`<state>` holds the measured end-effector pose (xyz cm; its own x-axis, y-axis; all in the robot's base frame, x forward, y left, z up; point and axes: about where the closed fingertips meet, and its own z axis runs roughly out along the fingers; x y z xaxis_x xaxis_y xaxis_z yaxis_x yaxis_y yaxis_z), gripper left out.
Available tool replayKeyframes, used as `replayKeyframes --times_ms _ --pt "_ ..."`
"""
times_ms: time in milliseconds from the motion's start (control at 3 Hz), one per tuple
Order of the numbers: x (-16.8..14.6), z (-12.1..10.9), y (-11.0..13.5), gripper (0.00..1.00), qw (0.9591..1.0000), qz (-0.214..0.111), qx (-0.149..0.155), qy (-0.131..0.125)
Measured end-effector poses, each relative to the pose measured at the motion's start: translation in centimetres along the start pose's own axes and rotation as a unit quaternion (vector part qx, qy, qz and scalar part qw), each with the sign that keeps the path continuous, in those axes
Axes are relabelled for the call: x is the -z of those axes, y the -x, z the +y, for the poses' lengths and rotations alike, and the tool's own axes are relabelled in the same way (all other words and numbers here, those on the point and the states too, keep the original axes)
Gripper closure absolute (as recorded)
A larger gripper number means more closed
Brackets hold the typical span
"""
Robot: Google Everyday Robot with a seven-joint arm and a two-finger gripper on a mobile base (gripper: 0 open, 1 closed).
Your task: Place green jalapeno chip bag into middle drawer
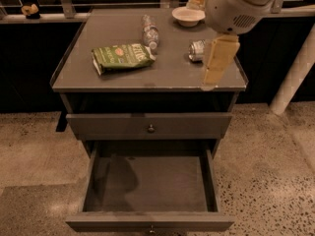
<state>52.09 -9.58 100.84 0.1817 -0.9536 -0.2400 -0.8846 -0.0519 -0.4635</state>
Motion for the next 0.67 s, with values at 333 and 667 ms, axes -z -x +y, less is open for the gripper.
replayKeyframes --times_ms 333,667 --pt "-4.8 -3.3 0.6 0.00 0.9983 -0.049 0.013 0.030" --pt "-9.5 -5.9 3.4 0.00 0.9944 -0.076 0.050 0.055"
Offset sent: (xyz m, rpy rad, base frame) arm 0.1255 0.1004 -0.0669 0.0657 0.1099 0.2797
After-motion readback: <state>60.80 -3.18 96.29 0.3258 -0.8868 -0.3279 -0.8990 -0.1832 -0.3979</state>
